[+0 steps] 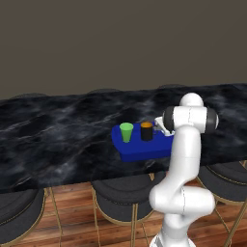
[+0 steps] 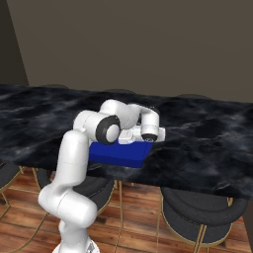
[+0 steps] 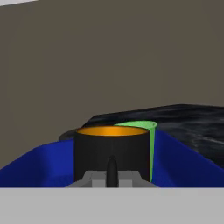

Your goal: There is a tray on the dining counter. Grab the cup, mug, and pitcher and place them on the tray. The pitcher may be placed next to the tray if it cannot fit the tray.

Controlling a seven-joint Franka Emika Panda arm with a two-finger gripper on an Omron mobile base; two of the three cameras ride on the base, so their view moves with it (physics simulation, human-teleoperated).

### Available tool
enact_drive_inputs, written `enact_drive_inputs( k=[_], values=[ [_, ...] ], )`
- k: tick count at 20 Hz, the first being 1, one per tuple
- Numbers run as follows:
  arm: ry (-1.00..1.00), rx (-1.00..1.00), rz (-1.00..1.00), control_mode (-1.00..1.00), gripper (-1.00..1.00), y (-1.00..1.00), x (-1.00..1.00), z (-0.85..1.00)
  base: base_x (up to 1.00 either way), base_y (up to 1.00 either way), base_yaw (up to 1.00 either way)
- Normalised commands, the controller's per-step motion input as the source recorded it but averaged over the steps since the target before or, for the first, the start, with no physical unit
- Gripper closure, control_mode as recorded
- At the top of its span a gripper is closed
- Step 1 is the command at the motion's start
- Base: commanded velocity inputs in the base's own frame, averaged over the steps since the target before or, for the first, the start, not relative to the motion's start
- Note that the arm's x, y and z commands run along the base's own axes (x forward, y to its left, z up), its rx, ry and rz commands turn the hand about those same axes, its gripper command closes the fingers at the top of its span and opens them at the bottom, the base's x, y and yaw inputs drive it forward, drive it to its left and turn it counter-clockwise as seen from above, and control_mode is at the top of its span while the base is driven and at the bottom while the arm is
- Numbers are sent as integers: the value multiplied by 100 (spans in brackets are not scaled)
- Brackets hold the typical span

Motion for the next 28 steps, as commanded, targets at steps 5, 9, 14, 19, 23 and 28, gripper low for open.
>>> enact_drive_inputs(
  k=[5,9,14,19,23,28],
  values=[
    [0,-1,0,-100,100,4,8,-4,0,0,0],
    [0,0,0,-100,100,1,8,-5,0,0,0],
    [0,0,0,-100,100,1,0,-3,0,0,0],
    [0,0,0,-100,100,0,0,0,0,0,0],
    [0,0,0,-100,100,1,0,-4,0,0,0],
    [0,-1,0,-100,100,1,0,-4,0,0,0]
  ],
)
